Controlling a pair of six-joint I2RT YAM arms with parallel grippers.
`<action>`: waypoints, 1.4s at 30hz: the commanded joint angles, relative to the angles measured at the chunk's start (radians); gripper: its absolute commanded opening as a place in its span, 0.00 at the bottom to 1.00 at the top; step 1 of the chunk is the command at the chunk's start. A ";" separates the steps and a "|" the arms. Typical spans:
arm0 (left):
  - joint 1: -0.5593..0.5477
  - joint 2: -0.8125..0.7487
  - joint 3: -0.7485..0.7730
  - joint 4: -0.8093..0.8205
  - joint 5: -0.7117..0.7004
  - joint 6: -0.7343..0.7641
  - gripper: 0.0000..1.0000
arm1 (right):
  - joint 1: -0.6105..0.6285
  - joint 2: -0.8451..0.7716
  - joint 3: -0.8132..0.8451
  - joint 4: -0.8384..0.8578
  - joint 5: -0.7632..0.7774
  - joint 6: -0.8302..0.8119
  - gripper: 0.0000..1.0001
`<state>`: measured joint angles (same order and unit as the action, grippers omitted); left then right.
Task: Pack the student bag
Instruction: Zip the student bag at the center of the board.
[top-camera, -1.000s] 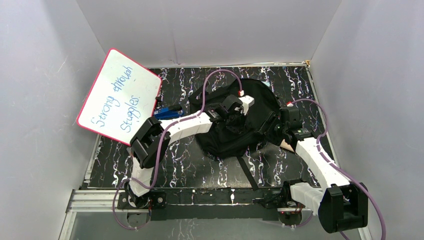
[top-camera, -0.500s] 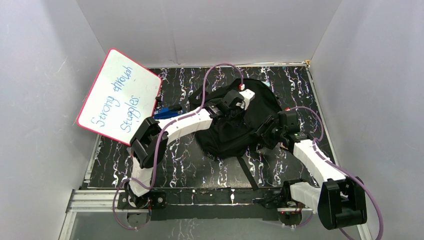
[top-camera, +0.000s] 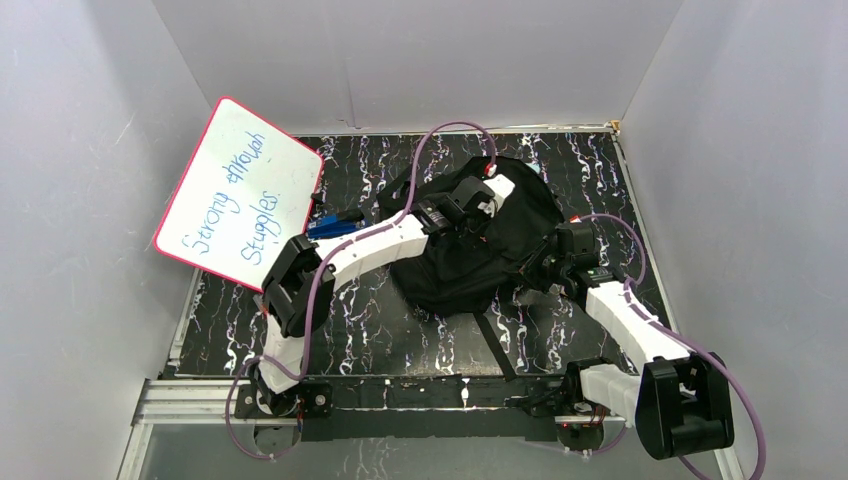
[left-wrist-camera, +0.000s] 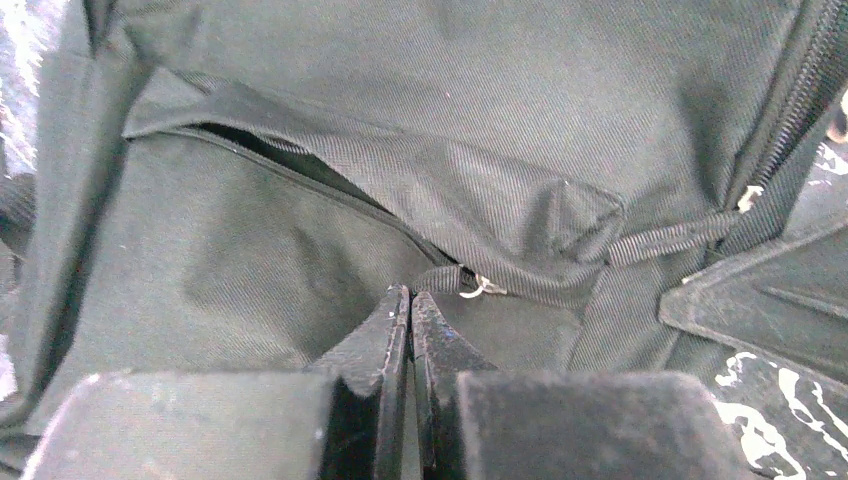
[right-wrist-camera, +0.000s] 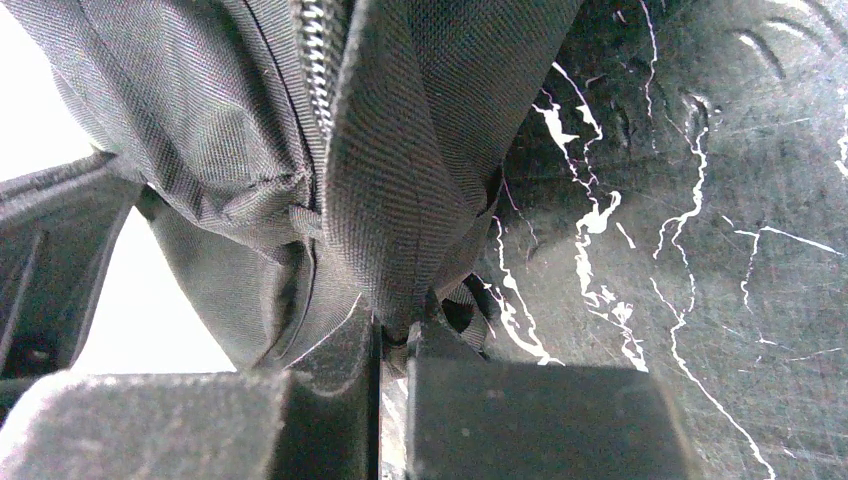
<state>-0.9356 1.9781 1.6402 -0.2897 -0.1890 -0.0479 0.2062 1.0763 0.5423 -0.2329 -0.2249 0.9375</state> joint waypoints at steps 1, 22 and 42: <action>0.027 0.022 0.079 -0.028 -0.148 0.085 0.00 | 0.004 -0.032 -0.009 -0.005 0.027 -0.023 0.00; 0.209 0.098 0.226 -0.040 -0.212 0.154 0.00 | 0.004 -0.121 -0.016 -0.109 0.137 -0.063 0.00; 0.411 0.267 0.366 -0.072 -0.222 0.221 0.00 | 0.004 -0.139 -0.017 -0.145 0.164 -0.077 0.00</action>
<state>-0.6277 2.2406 1.9518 -0.3641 -0.2203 0.1093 0.2188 0.9737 0.5381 -0.2558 -0.1413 0.8944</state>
